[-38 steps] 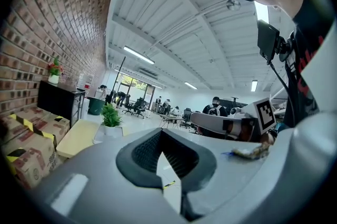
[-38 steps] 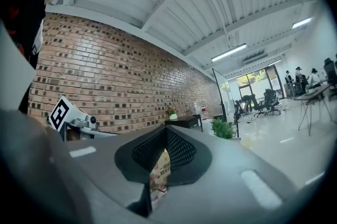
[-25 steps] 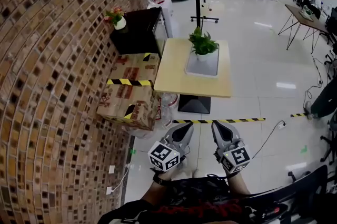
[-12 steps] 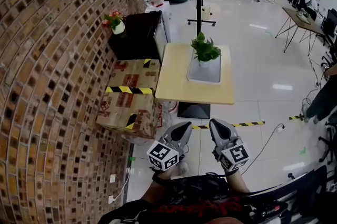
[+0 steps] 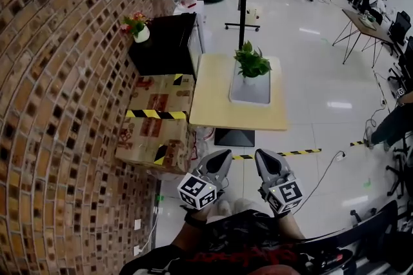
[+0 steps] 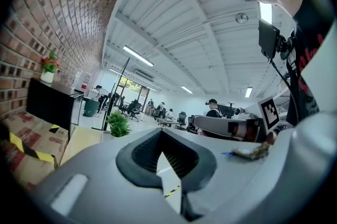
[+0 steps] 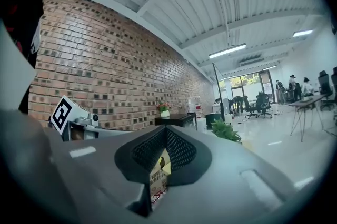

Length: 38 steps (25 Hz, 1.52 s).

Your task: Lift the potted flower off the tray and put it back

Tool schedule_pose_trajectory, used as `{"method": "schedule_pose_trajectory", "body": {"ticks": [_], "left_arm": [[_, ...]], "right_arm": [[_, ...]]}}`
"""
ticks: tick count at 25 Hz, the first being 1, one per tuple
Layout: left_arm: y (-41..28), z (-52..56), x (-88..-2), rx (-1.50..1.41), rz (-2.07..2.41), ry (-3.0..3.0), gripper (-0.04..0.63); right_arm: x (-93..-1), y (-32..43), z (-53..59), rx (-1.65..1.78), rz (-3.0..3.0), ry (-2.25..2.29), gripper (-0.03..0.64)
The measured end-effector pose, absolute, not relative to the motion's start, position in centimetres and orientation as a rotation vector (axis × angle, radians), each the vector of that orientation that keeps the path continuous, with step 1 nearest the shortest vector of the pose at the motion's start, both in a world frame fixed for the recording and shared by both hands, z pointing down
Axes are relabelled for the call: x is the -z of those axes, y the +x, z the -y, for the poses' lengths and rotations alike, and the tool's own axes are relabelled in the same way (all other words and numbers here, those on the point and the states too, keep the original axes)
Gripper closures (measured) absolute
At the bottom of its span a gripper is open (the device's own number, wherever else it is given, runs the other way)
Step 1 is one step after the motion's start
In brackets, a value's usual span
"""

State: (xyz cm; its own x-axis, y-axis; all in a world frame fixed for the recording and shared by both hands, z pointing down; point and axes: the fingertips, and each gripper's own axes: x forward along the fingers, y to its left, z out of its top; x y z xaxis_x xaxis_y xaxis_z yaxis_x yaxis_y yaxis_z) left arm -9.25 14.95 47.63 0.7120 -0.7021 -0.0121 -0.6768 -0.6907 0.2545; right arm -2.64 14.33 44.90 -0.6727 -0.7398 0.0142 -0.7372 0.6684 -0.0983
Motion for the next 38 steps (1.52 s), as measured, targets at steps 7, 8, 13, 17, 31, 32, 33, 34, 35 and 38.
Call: {"method": "schedule_pose_trajectory", "body": {"ticks": [7, 8, 13, 17, 31, 32, 33, 34, 35, 38], "left_arm": [[-9.3, -12.5, -47.3, 0.179, 1.065, 2.698, 0.595], [-9.4, -12.0, -47.3, 0.173, 1.064, 2.701, 0.595], [-9.3, -8.8, -47.5, 0.148, 1.07, 2.703, 0.595], [-8.5, -5.7, -47.3, 0.131, 1.068, 2.719, 0.595], [-3.6, 2.5, -47.0, 0.075, 0.968, 2.769, 0.595], [-3.2, 2.9, -47.3, 0.07, 0.959, 2.765, 0.595], [-2.8, 3.2, -47.4, 0.066, 0.951, 2.764, 0.595], [-2.4, 3.6, -47.4, 0.064, 0.947, 2.764, 0.595], [-2.0, 3.9, -47.3, 0.066, 0.946, 2.764, 0.595], [-1.2, 4.8, -46.8, 0.08, 0.962, 2.76, 0.595]], "right_arm": [[-46.2, -3.1, -12.0, 0.191, -2.845, -1.274, 0.614], [-46.2, -3.3, -11.5, 0.201, -2.84, -1.266, 0.614], [-45.7, -3.6, -7.6, 0.192, -2.833, -1.235, 0.614], [-45.5, -2.9, -4.2, 0.175, -2.825, -1.224, 0.614], [-44.9, 2.8, 4.7, 0.171, -2.709, -1.333, 0.614], [-44.9, 3.2, 5.0, 0.166, -2.707, -1.337, 0.614], [-44.9, 3.7, 5.3, 0.167, -2.697, -1.347, 0.614], [-44.7, 4.3, 5.7, 0.17, -2.682, -1.359, 0.614], [-44.7, 4.9, 6.0, 0.165, -2.671, -1.368, 0.614], [-44.0, 6.1, 6.7, 0.1, -2.668, -1.346, 0.614]]}}
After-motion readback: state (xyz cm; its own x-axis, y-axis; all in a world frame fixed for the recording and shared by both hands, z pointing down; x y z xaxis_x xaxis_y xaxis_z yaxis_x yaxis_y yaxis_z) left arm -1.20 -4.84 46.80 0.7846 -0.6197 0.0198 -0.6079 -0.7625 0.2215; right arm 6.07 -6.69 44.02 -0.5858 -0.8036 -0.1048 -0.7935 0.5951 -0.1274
